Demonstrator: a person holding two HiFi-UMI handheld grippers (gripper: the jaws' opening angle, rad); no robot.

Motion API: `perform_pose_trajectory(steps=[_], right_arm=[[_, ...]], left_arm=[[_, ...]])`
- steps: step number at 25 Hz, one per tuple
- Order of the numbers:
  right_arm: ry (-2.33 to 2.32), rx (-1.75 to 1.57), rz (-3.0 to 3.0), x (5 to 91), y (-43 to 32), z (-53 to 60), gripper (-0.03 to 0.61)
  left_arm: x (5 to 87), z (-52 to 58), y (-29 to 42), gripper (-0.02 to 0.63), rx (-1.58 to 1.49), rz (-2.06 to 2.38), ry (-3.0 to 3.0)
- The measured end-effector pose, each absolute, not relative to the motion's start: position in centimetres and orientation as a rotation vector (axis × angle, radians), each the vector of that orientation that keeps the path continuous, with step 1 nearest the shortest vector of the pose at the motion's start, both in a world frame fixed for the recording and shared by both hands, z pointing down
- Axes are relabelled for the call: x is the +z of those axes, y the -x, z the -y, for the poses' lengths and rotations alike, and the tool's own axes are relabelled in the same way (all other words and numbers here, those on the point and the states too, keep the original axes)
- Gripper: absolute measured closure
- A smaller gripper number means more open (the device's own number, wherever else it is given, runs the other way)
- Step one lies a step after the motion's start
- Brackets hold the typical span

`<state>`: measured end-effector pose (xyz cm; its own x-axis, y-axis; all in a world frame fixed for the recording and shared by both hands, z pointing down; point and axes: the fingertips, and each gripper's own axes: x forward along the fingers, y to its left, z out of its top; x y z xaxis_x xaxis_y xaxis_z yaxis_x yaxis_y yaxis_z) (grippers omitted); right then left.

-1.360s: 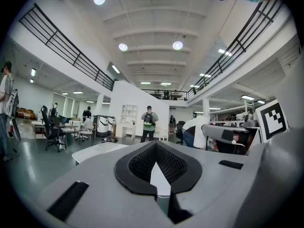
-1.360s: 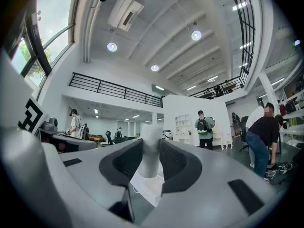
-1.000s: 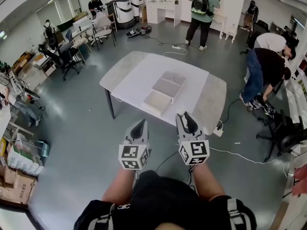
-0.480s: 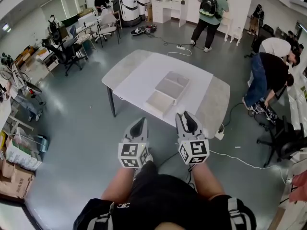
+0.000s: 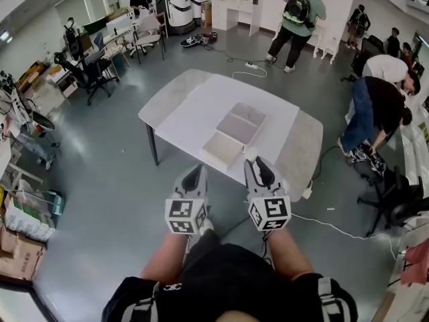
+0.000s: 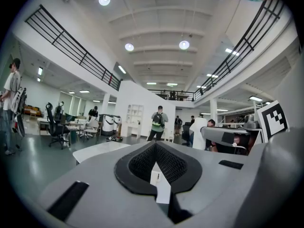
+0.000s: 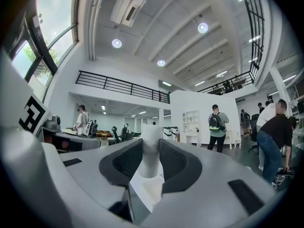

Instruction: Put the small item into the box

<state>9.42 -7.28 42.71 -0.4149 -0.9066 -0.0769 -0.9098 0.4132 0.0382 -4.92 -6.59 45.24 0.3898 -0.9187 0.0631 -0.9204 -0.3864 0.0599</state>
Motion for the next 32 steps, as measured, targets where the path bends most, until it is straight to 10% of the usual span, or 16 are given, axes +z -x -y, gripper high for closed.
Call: perform_pose_trajectory(steps=[32], right_arm=[[1.855,0.035,-2.575,44.0,-4.7,28.5,0.471]], left_arm=[[45.1,30.0,9.1,0.601,0.065,1.496,-2.607]])
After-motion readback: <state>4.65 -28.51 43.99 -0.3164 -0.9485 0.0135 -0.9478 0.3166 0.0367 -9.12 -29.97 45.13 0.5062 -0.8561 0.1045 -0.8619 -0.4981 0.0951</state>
